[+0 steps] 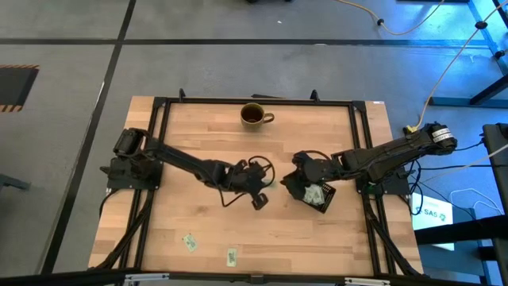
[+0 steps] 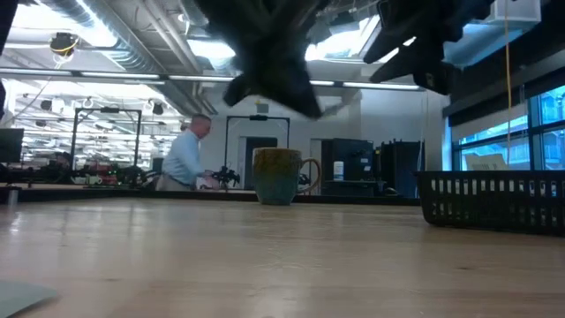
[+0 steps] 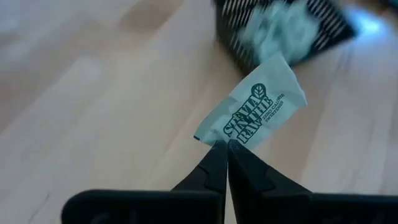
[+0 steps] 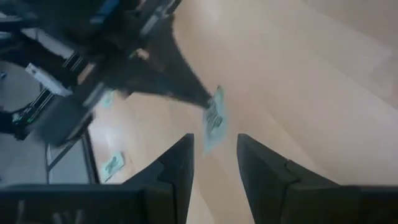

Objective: Pick and place Stevia / Truvia into bins
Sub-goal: Put the stevia packet into the black bin

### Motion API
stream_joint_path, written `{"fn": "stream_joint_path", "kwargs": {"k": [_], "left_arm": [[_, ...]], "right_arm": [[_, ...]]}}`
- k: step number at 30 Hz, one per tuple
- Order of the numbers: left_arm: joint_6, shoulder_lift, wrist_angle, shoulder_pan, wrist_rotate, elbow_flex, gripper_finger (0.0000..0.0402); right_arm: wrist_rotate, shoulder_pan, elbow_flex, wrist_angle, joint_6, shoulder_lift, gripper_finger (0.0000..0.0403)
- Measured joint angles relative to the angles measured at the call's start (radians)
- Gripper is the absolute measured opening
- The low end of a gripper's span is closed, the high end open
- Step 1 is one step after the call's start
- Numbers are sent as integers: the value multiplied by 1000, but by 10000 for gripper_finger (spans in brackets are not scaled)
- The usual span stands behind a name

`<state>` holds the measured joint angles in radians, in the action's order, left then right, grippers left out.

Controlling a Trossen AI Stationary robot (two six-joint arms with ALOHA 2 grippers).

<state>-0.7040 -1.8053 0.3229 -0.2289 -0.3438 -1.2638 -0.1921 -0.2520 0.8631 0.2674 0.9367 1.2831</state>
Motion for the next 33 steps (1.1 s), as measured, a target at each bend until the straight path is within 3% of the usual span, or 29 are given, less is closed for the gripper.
{"fn": "stream_joint_path", "kwargs": {"k": [14, 25, 33], "left_arm": [[115, 2, -13, 23, -111, -109, 3], [147, 2, -9, 22, -111, -109, 5], [185, 3, 47, 22, -103, -109, 70]], "right_arm": [[-44, 0, 0, -47, 4, 0, 117], [-44, 0, 0, -46, -29, 0, 6], [-42, 0, 0, 16, -24, 0, 3]]}}
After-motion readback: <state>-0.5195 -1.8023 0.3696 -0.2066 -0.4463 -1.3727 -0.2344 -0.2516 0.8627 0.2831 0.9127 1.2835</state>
